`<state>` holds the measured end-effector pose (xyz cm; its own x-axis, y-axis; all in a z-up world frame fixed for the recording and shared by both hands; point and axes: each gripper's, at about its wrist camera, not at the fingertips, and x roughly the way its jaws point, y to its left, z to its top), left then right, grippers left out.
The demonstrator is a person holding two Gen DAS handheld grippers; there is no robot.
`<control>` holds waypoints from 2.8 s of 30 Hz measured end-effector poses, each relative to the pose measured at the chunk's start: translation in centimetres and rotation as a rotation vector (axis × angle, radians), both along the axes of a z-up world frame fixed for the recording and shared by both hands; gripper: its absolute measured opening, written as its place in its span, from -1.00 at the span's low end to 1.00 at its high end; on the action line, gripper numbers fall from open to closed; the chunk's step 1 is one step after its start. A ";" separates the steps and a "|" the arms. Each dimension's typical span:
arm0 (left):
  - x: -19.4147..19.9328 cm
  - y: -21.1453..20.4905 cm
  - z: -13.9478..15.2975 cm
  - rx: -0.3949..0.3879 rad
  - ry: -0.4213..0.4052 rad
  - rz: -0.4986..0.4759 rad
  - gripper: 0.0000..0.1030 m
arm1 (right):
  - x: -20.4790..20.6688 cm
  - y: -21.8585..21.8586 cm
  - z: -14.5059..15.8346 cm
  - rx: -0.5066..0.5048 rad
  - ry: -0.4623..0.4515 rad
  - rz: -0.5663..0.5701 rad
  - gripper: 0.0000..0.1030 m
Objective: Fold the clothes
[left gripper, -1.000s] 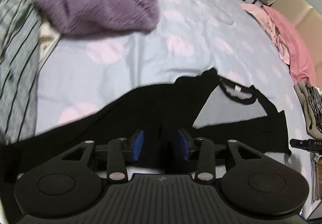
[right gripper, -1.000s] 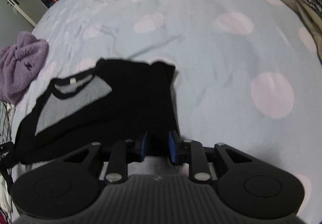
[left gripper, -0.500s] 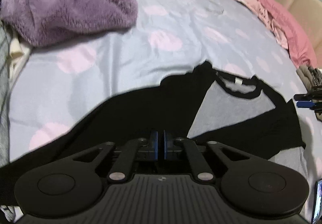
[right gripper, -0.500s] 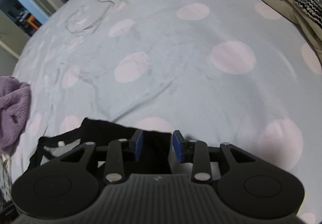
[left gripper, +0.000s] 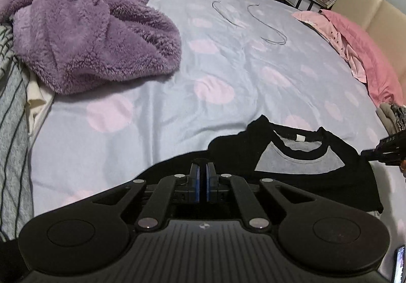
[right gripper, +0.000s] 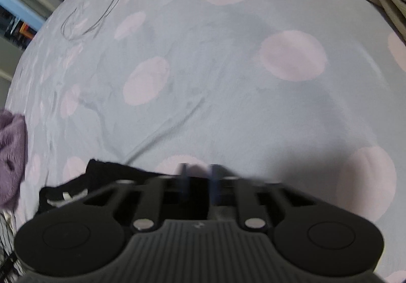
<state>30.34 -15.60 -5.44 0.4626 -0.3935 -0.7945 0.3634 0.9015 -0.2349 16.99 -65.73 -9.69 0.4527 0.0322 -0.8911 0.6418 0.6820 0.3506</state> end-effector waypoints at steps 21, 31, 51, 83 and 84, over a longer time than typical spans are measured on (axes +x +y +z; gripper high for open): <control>-0.6 3.0 -1.1 -0.039 0.059 0.031 -0.35 | -4.4 2.8 3.8 -0.228 -0.077 0.123 -0.55; -3.4 1.4 -3.8 -0.083 0.072 0.025 -0.53 | -9.7 7.0 2.4 -0.118 -0.043 0.190 -0.43; -3.7 8.6 2.2 0.158 0.095 0.095 -0.24 | -12.4 8.2 3.8 -0.195 0.039 0.092 -0.42; -11.7 18.0 7.4 0.136 0.033 0.139 -0.89 | -16.3 16.3 5.9 -0.212 0.051 0.334 -0.07; -11.9 17.6 9.1 0.089 0.009 0.121 -0.89 | -16.1 16.3 5.8 -0.208 0.055 0.331 -0.07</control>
<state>18.45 1.96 3.66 0.4948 -0.2627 -0.8283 0.2485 0.9562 -0.1548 0.85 -49.44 -3.87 0.3998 -0.0152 -0.9165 0.3892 0.9081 0.1548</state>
